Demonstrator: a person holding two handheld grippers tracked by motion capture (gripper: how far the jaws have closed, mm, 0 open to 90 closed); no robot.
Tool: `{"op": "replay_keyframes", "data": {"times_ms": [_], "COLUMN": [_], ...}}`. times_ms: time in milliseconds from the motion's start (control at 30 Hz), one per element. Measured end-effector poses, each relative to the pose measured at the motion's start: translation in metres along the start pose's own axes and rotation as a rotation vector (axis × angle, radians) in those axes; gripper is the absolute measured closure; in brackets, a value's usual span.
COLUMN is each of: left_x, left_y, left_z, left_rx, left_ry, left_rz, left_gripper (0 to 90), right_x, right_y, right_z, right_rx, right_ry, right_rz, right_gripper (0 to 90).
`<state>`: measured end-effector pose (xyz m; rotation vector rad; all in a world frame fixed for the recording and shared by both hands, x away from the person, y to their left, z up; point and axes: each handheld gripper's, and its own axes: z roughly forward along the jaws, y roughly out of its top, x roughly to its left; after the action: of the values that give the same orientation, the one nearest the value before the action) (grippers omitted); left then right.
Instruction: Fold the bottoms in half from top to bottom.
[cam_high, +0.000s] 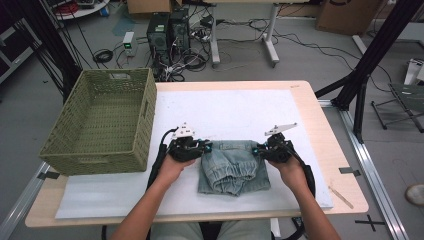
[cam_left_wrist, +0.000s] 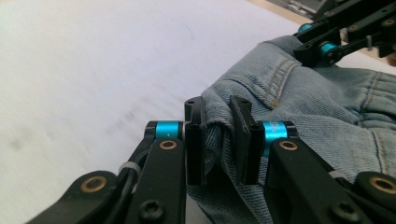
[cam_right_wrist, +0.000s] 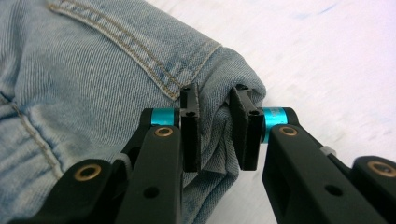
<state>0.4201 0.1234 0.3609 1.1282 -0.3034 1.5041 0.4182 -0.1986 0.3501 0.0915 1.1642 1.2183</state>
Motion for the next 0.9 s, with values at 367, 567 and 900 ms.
{"op": "replay_keyframes", "data": {"times_ms": [367,567,900], "left_x": [0.025,0.028,0.008], "left_y": [0.023,0.021,0.011], "left_z": [0.023,0.015,-0.018], "left_rx": [-0.044,-0.051,-0.139], "left_ry": [0.067,0.099,0.051], "left_rz": [0.017,-0.084,-0.045], "left_gripper": [75.3,48.1,43.4], "right_x": [-0.02,-0.019,-0.01], "right_y": [0.026,0.025,0.017], "right_z": [0.011,0.018,-0.014], "right_rx": [-0.091,-0.087,-0.192], "right_ry": [-0.115,-0.131,-0.117], "right_rz": [0.065,0.079,0.065], "right_gripper": [75.8,65.2,48.8]}}
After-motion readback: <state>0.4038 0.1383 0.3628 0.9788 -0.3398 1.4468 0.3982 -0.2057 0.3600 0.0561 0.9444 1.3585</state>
